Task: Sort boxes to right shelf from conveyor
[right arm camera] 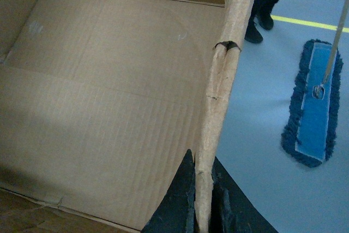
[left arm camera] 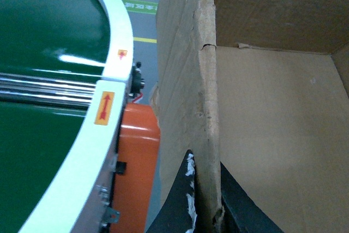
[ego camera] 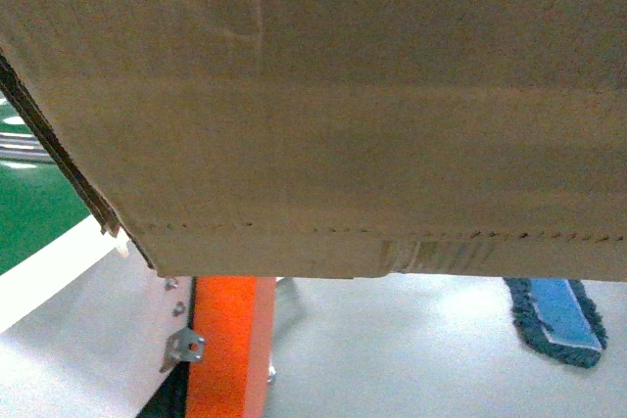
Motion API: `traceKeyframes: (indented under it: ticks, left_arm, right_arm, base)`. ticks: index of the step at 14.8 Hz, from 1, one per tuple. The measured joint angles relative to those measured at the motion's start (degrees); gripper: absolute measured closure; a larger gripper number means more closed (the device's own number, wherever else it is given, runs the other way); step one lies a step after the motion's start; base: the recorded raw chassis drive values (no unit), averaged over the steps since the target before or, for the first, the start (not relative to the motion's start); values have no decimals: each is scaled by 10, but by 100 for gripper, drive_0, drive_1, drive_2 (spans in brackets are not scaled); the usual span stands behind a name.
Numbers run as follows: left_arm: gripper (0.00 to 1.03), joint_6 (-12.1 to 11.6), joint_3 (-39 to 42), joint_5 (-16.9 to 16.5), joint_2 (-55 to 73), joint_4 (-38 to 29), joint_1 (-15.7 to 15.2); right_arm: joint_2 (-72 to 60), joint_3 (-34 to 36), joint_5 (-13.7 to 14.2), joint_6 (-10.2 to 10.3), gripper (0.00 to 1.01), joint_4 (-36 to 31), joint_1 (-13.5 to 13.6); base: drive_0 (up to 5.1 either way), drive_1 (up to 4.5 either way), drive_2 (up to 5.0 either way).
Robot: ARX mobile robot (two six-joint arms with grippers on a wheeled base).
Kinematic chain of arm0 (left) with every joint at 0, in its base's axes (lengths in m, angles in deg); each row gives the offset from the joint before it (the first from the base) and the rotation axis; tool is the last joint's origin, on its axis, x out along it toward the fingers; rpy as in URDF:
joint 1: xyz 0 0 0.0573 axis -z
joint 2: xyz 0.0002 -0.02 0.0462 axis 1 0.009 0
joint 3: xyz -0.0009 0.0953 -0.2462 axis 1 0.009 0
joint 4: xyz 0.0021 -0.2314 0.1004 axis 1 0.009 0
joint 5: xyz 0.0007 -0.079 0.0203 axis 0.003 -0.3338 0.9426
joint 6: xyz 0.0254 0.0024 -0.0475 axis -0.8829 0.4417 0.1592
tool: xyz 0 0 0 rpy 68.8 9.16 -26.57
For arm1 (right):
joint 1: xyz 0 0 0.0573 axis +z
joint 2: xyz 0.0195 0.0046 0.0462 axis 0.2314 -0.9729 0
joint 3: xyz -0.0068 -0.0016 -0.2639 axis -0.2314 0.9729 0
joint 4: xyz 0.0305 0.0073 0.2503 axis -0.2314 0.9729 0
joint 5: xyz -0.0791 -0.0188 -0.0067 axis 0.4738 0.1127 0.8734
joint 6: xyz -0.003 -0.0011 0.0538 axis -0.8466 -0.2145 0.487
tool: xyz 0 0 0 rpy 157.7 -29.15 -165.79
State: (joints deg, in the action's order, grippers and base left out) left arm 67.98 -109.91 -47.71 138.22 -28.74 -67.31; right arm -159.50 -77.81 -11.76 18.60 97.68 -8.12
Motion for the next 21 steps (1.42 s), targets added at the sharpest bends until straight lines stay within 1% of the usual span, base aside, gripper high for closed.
traceKeyframes:
  ticks: [5, 9, 21]
  left_arm:
    - [101, 0, 0, 0, 0, -1, 2]
    - [101, 0, 0, -3, 1, -2, 6]
    - [101, 0, 0, -2, 2, -1, 2]
  right_arm:
    - [2, 0, 0, 0, 99, 2, -1]
    - [1, 0, -1, 0, 99, 4, -6]
    - [2, 0, -2, 0, 99, 2, -4]
  base:
    - [356, -308, -438]
    - [-125, -125, -125]
    - [-131, -131, -131]
